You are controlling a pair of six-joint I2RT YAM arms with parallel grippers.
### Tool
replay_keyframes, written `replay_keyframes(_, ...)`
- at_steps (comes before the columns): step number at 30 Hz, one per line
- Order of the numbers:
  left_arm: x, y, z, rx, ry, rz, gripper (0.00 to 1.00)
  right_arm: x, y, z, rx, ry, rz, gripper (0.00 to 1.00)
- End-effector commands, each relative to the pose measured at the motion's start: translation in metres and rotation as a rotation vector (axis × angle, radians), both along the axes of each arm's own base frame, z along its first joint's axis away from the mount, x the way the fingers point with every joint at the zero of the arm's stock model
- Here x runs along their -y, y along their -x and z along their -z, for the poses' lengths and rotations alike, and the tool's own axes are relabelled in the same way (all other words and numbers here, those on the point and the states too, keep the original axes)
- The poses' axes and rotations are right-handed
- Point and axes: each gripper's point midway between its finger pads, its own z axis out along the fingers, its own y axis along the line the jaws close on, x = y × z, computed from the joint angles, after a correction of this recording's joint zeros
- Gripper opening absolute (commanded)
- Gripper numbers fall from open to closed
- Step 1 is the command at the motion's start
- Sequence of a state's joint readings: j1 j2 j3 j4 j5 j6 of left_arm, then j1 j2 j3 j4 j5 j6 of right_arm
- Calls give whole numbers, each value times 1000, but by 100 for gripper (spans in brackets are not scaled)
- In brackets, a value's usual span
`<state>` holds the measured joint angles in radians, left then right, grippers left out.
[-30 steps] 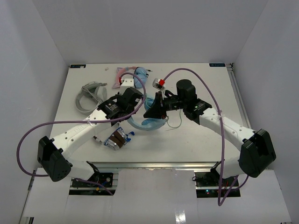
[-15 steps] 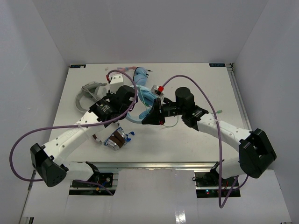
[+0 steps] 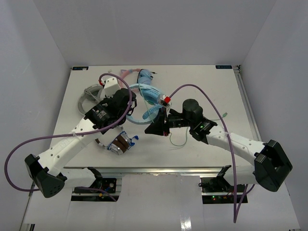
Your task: Wrap the headphones
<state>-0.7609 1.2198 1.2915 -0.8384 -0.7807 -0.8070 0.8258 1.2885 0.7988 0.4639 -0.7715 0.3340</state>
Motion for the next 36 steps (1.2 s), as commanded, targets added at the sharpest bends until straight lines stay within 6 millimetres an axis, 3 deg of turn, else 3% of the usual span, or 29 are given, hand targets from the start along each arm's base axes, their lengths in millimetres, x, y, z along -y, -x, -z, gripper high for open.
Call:
replay_keyframes(1, -13, -13, -62, 198, 199, -140, 0, 0, 24, 0, 15, -47, -61, 10)
replay_keyframes(12, -16, -9, -77, 211, 262, -168, 0, 1, 19, 19, 78, -38, 64, 9)
replay_keyframes(25, -3, -3, -92, 209, 377, -118, 0, -5, 21, 45, 96, -51, 26, 12)
replay_keyframes(36, -8, 13, -108, 215, 450, -92, 0, -9, -1, 74, 134, -31, 124, 8)
